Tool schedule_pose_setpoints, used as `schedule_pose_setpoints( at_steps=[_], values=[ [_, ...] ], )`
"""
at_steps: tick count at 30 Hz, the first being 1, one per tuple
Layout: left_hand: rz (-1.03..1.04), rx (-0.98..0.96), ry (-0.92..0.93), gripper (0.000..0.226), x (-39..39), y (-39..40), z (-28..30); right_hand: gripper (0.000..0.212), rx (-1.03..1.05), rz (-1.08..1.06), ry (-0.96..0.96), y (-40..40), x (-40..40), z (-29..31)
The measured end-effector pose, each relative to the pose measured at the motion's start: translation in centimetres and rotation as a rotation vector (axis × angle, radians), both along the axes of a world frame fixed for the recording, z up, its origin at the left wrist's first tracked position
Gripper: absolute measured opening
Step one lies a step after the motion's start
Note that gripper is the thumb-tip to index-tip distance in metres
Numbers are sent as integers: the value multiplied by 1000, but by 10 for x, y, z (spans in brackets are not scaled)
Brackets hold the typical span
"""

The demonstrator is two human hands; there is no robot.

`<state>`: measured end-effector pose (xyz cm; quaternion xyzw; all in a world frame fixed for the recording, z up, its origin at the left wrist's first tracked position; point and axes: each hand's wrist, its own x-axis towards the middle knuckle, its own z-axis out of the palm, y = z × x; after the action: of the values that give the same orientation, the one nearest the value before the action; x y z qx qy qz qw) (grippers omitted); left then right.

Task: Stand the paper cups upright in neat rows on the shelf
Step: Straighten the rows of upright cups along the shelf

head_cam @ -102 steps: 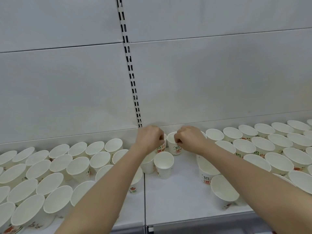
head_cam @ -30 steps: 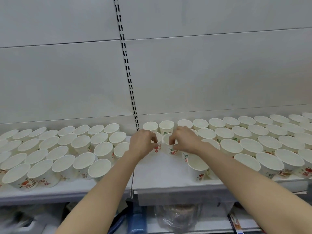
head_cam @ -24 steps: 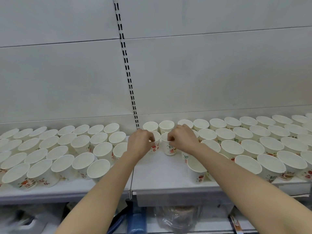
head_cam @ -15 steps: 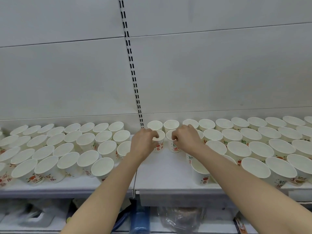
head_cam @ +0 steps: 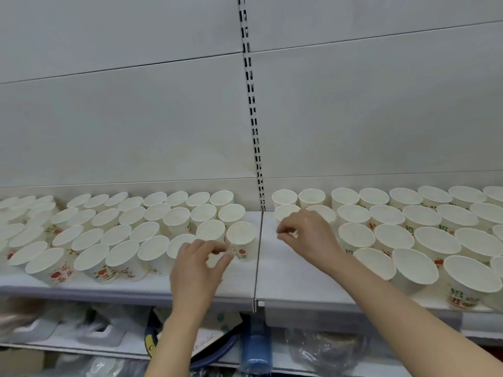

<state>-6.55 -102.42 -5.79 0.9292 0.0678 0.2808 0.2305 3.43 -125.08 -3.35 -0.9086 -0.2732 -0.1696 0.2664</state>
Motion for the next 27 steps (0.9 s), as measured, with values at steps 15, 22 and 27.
schedule_pose_setpoints(
  at_steps=[15, 22, 27],
  values=[
    [-265, -117, 238, 11, -8, 65, 9, 12, -83, -38, -56, 80, -11, -36],
    [-434, -251, 269, 6, 18, 41, 6, 11, -11, -325, -75, 16, -46, -40],
    [-507, -175, 278, 6, 53, -11, 6, 7, -201, -490, -51, -18, -52, -30]
  ],
)
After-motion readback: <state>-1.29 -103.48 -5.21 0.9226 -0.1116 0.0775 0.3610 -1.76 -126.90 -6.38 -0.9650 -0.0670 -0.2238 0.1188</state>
